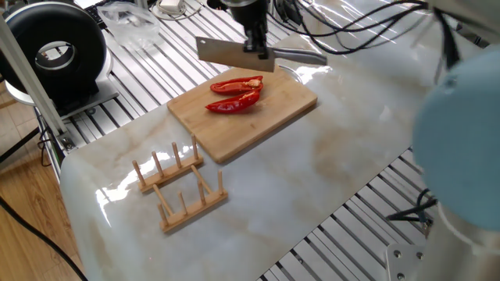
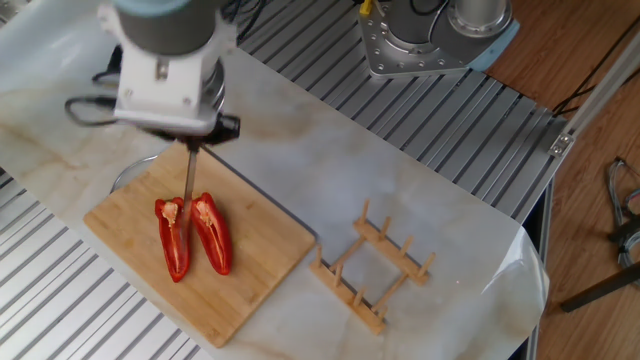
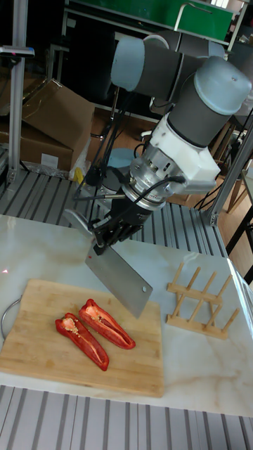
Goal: Chop the chili peppers
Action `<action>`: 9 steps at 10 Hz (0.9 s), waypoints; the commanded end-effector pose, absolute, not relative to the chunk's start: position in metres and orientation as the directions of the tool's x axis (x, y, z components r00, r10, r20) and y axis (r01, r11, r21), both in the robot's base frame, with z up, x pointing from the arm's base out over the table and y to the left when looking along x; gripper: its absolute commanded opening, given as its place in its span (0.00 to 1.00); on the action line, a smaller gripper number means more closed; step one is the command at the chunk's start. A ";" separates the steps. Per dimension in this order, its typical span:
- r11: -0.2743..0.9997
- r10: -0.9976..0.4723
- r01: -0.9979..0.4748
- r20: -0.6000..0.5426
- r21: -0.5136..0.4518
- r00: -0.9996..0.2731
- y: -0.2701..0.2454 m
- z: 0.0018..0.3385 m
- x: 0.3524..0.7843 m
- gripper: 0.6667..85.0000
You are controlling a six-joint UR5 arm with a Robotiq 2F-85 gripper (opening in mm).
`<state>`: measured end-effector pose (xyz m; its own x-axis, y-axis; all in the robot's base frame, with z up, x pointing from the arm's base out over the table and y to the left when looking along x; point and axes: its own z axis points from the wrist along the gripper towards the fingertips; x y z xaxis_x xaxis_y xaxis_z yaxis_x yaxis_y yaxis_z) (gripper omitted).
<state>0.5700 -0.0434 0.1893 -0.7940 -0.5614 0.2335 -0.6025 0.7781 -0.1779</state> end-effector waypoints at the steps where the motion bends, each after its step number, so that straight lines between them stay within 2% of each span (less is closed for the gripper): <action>1: 0.793 -0.546 -0.586 0.233 -0.165 -0.805 -0.044 0.193 0.555 0.01; 4: 0.809 -0.543 -0.575 0.218 -0.121 -0.811 -0.030 0.184 0.568 0.01; 9: 0.820 -0.531 -0.562 0.225 -0.110 -0.817 -0.026 0.182 0.568 0.01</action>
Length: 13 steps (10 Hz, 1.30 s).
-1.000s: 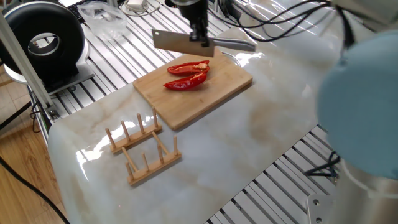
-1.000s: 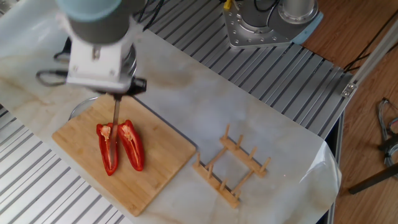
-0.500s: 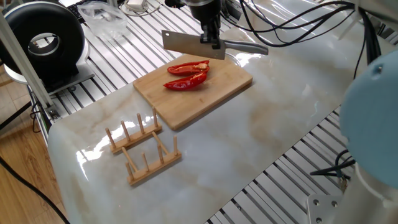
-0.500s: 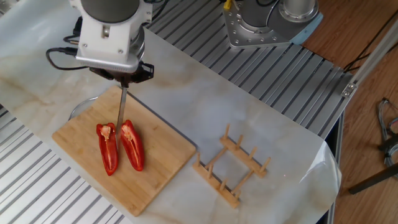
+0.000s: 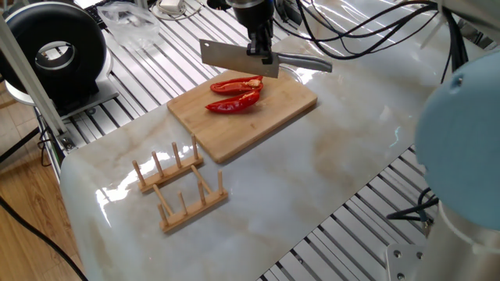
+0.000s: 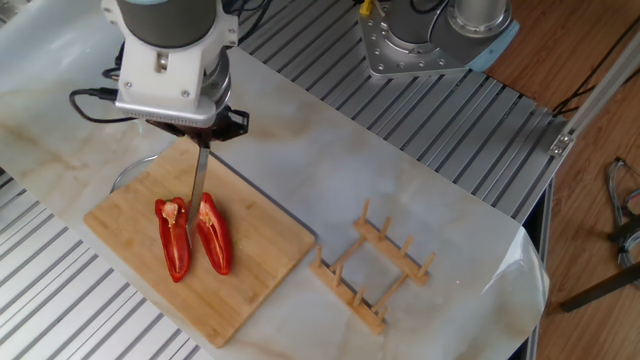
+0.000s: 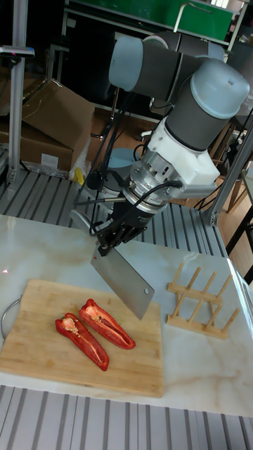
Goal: Chop the chili peppers
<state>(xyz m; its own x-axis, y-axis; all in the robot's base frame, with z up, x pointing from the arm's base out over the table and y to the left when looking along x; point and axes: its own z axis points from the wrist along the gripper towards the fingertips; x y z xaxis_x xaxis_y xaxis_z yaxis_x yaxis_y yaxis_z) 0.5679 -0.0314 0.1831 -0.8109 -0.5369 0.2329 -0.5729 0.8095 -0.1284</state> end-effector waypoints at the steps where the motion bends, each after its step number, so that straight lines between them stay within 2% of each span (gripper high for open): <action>1: 0.828 -0.517 -0.550 0.227 -0.113 -0.825 -0.026 0.182 0.567 0.01; 10: 0.932 -0.296 -0.331 0.216 -0.149 -0.930 -0.026 0.187 0.552 0.01; 13: 0.931 -0.294 -0.331 0.219 -0.154 -0.930 -0.028 0.187 0.552 0.01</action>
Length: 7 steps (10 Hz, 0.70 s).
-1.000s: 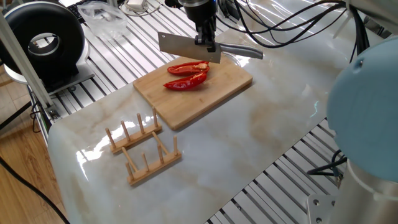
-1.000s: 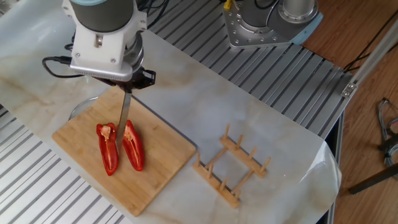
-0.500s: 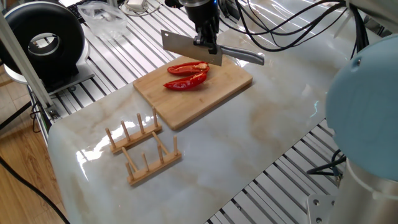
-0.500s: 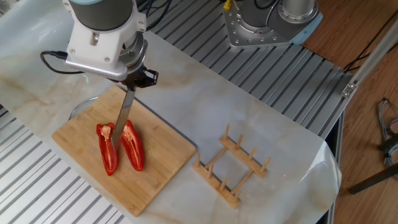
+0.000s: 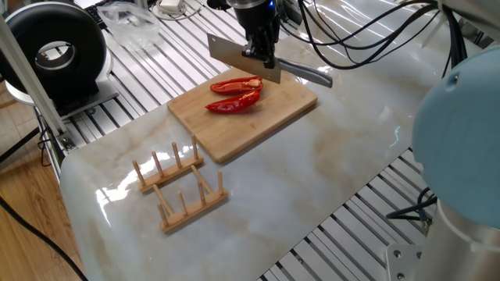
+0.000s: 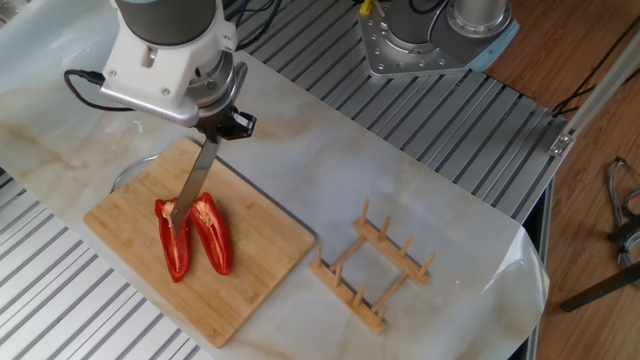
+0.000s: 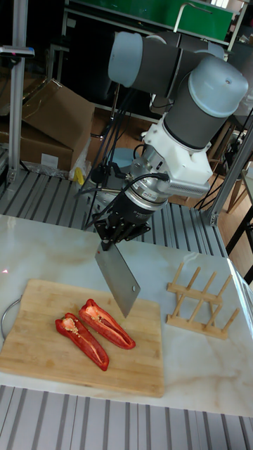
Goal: Chop the chili peppers
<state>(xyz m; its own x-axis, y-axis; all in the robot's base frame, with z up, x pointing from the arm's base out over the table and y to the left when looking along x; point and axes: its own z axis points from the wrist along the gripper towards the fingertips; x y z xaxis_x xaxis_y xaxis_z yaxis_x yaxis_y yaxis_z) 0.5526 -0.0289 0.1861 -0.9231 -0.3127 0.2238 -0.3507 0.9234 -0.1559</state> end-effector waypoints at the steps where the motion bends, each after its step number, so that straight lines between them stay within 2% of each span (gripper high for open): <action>1: 0.927 -0.302 -0.342 0.231 -0.157 -0.925 -0.029 0.187 0.552 0.01; 7: 0.925 -0.323 -0.356 0.220 -0.132 -0.920 -0.024 0.184 0.554 0.01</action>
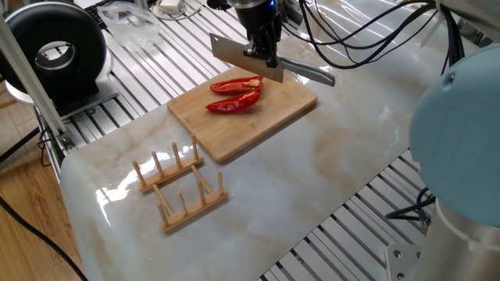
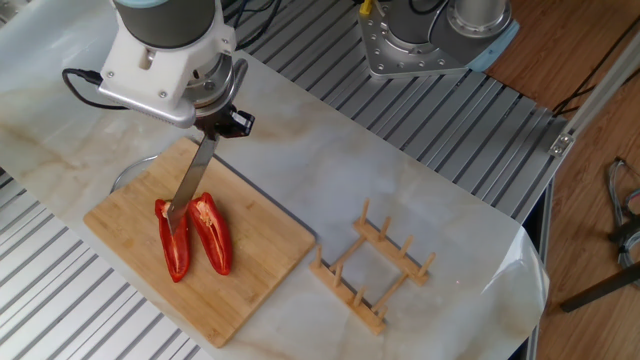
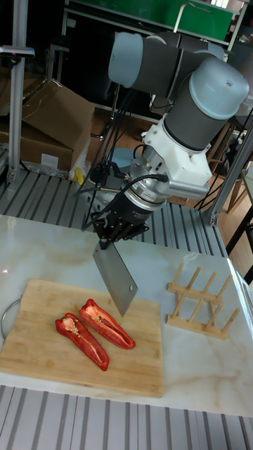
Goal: Chop the chili peppers
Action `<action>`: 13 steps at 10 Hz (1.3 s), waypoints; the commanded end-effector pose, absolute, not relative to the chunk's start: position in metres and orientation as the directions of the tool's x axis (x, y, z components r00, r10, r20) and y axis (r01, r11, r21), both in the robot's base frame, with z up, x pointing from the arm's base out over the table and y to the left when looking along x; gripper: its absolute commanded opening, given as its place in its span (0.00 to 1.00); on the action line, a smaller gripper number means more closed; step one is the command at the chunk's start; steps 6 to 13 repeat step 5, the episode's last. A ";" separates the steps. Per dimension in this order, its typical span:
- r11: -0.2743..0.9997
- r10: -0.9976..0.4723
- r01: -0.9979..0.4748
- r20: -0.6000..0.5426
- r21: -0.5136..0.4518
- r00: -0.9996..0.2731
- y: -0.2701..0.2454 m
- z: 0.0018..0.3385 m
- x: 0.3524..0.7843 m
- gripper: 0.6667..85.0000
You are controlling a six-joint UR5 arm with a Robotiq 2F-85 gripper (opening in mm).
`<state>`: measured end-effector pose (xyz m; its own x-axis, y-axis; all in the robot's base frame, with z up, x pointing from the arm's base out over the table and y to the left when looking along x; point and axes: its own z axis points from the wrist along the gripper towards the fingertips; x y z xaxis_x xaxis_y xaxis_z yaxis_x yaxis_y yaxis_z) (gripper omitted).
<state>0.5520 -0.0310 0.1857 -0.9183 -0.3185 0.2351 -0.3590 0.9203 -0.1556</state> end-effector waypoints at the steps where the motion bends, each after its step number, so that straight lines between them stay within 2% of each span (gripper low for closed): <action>1: 0.926 -0.320 -0.353 0.220 -0.134 -0.922 -0.025 0.184 0.554 0.01; 13: 0.931 -0.313 -0.344 0.220 -0.122 -0.924 -0.022 0.184 0.553 0.01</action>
